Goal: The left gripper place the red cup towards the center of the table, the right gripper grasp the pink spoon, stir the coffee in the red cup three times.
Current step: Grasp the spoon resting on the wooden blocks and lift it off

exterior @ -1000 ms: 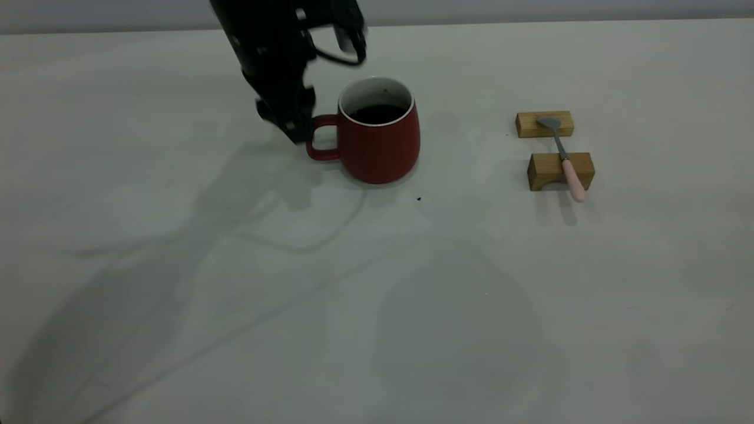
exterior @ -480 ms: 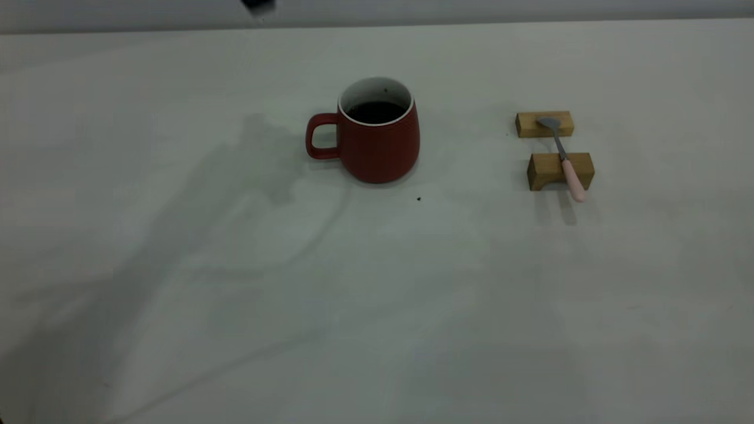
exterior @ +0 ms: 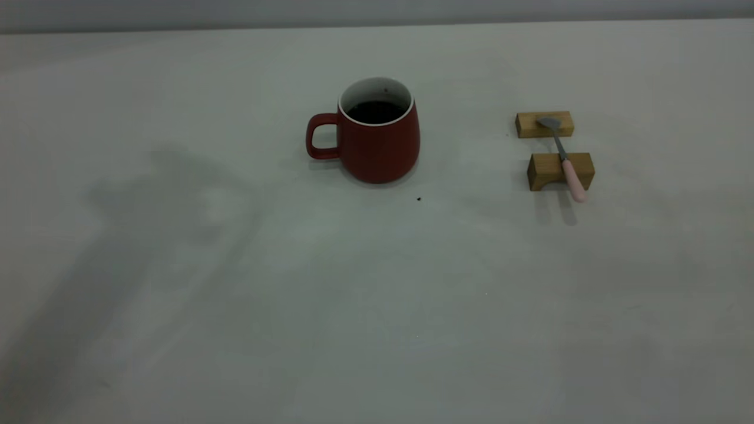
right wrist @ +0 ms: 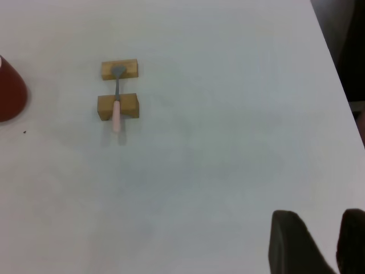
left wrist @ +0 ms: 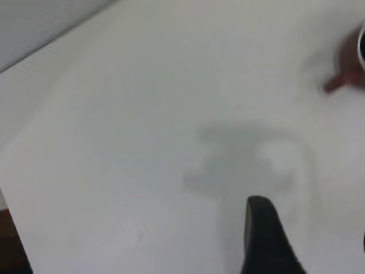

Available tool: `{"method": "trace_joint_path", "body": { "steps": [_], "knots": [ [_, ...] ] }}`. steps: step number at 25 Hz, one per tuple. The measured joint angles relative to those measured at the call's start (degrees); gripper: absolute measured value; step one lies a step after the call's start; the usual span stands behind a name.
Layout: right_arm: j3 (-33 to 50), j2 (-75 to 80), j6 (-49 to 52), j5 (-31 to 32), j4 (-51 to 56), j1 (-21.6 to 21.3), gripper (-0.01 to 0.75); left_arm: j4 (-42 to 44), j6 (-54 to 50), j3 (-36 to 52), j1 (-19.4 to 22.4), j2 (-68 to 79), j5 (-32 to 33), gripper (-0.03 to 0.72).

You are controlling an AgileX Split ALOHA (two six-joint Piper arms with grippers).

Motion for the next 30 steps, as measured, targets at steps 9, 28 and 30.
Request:
{"method": "trace_joint_path", "body": {
  "steps": [9, 28, 30],
  "knots": [
    [0.0, 0.0, 0.0, 0.0, 0.0, 0.0, 0.238, -0.95, -10.87, 23.86, 0.0, -23.88, 0.0, 0.478],
    [0.0, 0.0, 0.0, 0.0, 0.0, 0.0, 0.238, -10.01, -2.58, 68.94, 0.0, -70.77, -2.55, 0.478],
    [0.0, 0.0, 0.0, 0.0, 0.0, 0.0, 0.238, -10.72, -1.63, 69.06, 0.0, -73.57, -2.63, 0.478]
  ]
}}
